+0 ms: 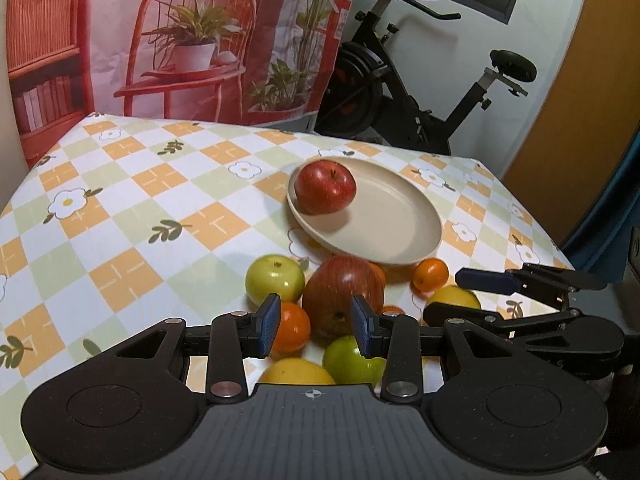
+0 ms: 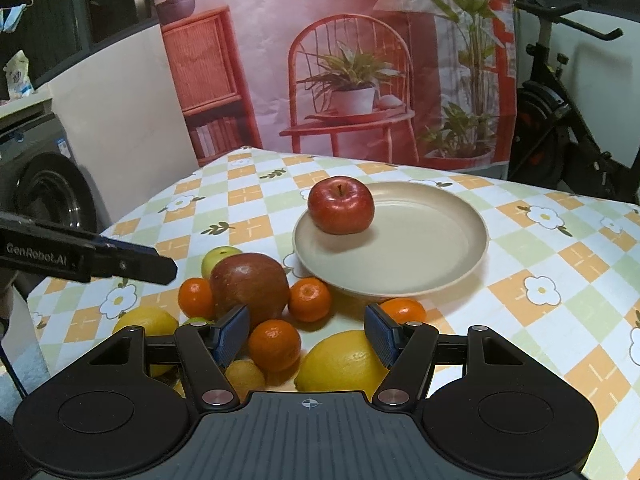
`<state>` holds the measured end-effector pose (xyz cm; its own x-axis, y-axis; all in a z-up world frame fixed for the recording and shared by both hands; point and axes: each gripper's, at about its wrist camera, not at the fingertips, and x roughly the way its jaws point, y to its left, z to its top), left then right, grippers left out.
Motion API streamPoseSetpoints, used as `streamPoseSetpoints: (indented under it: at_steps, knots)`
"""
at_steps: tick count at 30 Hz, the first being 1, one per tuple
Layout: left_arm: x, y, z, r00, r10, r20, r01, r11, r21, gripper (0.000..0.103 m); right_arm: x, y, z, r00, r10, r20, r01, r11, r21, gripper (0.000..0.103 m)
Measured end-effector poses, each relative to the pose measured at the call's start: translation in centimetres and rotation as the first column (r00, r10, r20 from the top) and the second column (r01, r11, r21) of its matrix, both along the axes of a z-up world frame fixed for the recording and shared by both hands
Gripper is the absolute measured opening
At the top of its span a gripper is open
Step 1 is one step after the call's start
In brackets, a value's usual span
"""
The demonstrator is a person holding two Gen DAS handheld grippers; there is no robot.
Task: Organize fruits
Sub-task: 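Move the right tool down toward the small brown kiwi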
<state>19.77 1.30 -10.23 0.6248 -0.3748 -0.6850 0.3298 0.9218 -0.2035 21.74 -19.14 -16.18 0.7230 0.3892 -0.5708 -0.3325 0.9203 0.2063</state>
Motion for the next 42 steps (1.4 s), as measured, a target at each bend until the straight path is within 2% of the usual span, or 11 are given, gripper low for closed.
streamPoseSetpoints:
  at_steps: [32,37,42]
  knots:
    - [-3.6,1.0,-0.8,1.000,0.015,0.011,-0.015,1.000,0.015,0.041,-4.2,-0.9,0.6,0.996,-0.053,0.069,0.049,0.997,0.056,0.061]
    - [-4.4,1.1,-0.7,1.000,0.015,0.023,-0.015,1.000,0.011,0.041,-5.0,-0.4,0.6,0.997,-0.015,0.070,0.011,0.998,0.055,0.058]
    - [-5.0,1.1,-0.8,0.999,0.015,0.037,-0.016,1.000,0.022,0.041,-5.3,0.5,0.5,0.998,0.030,0.054,-0.033,0.998,0.054,0.049]
